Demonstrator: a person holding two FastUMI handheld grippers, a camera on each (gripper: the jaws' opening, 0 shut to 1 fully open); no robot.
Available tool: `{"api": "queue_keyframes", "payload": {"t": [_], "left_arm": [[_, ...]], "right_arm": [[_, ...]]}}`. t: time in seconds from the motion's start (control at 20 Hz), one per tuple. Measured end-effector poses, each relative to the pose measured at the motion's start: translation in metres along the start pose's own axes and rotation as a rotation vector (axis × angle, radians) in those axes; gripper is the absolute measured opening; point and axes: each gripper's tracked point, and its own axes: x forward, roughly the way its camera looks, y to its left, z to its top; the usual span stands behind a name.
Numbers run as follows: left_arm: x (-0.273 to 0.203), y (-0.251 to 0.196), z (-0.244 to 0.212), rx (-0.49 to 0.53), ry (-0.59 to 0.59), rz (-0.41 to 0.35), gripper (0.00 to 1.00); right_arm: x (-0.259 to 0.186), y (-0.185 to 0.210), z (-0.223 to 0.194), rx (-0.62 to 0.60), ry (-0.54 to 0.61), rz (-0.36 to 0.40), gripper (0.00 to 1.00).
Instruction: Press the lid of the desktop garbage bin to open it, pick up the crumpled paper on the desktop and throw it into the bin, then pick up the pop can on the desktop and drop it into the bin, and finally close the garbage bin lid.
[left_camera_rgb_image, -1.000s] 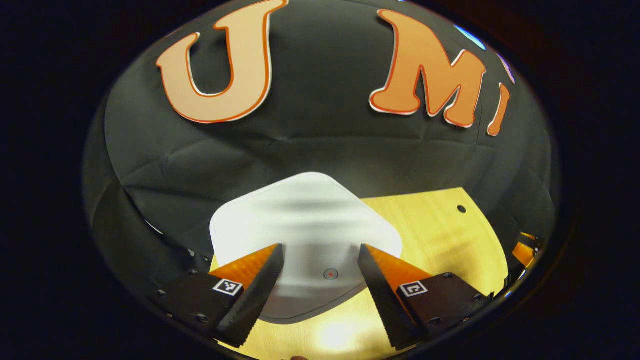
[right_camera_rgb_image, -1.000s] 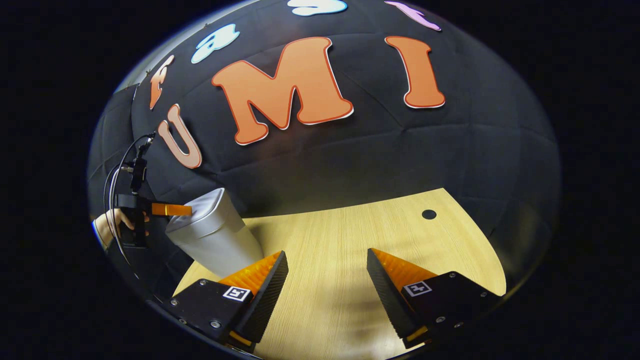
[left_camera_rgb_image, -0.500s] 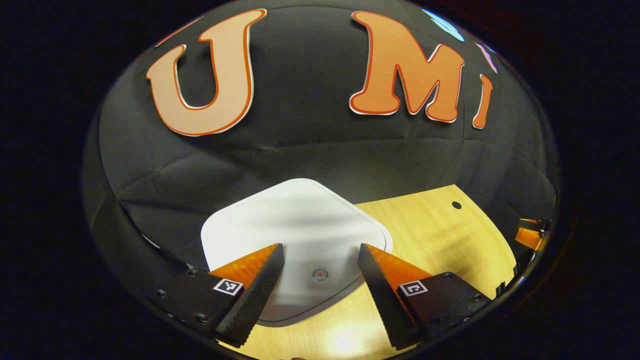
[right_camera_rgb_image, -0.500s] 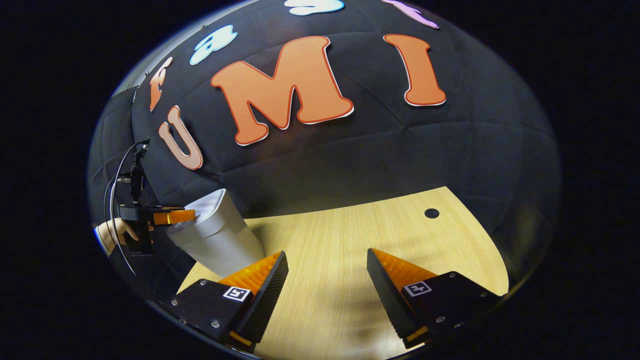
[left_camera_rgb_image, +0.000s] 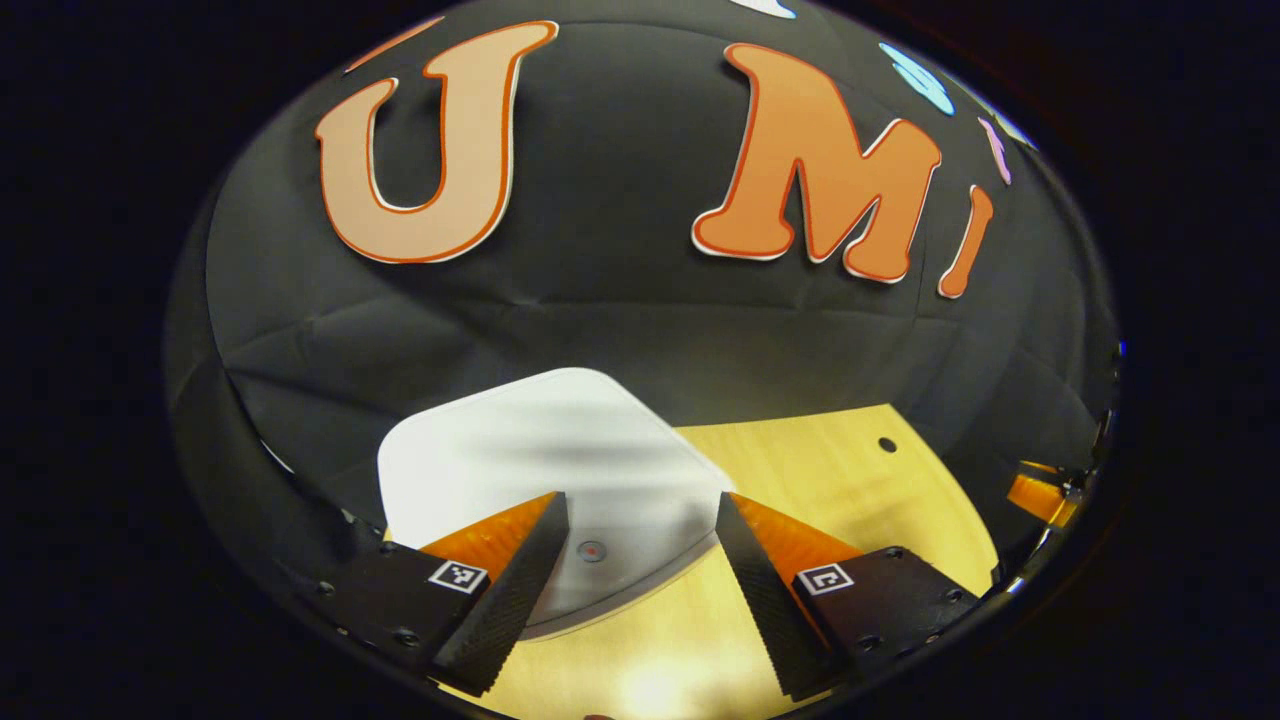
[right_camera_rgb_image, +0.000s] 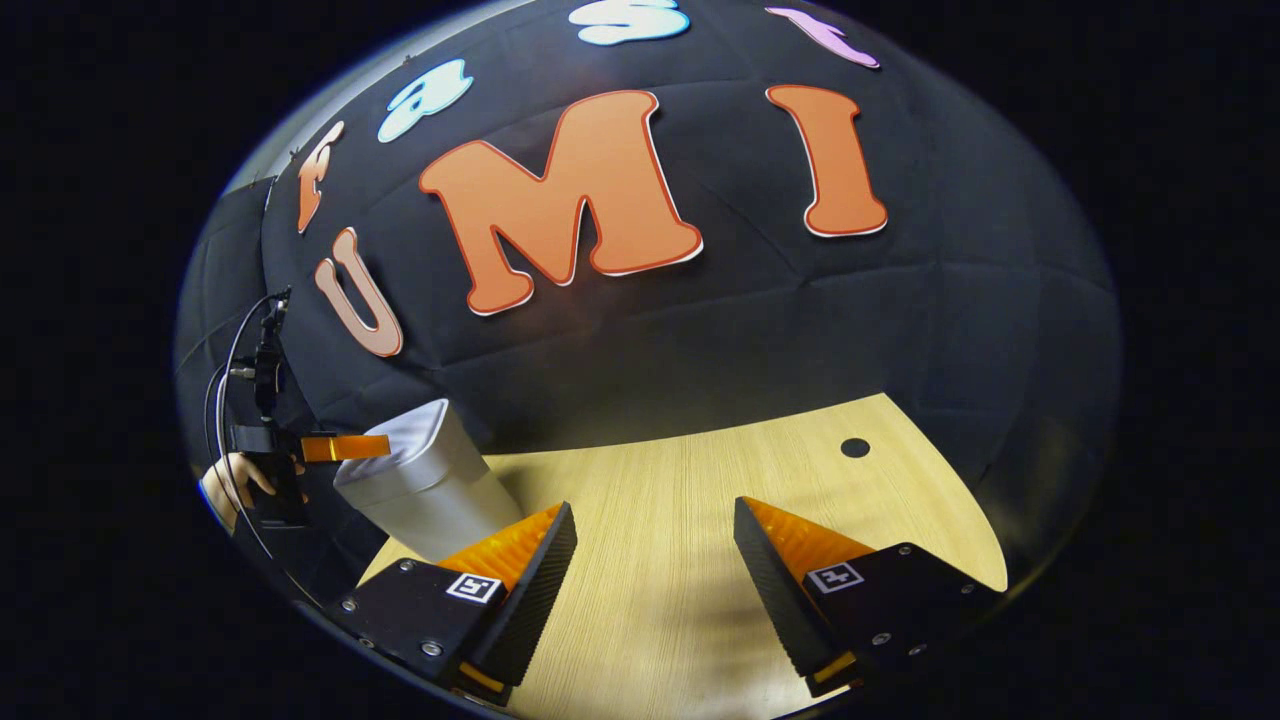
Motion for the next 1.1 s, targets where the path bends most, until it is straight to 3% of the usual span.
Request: {"api": "queue_keyframes", "payload": {"t": [0.35, 0.7, 1.1], "left_arm": [[-0.020, -0.061, 0.022, -0.018, -0.116, -0.077, 0.96], [-0.036, -0.099, 0.011, 0.098, -0.220, -0.073, 0.96], [-0.053, -0.120, -0.018, 0.126, -0.325, -0.074, 0.96]], "right_arm": [[-0.007, 0.011, 0.014, -0.040, -0.046, -0.002, 0.95], [-0.012, 0.020, 0.014, -0.084, -0.076, -0.006, 0.95], [-0.021, 0.027, 0.004, -0.108, -0.111, -0.014, 0.95]]}}
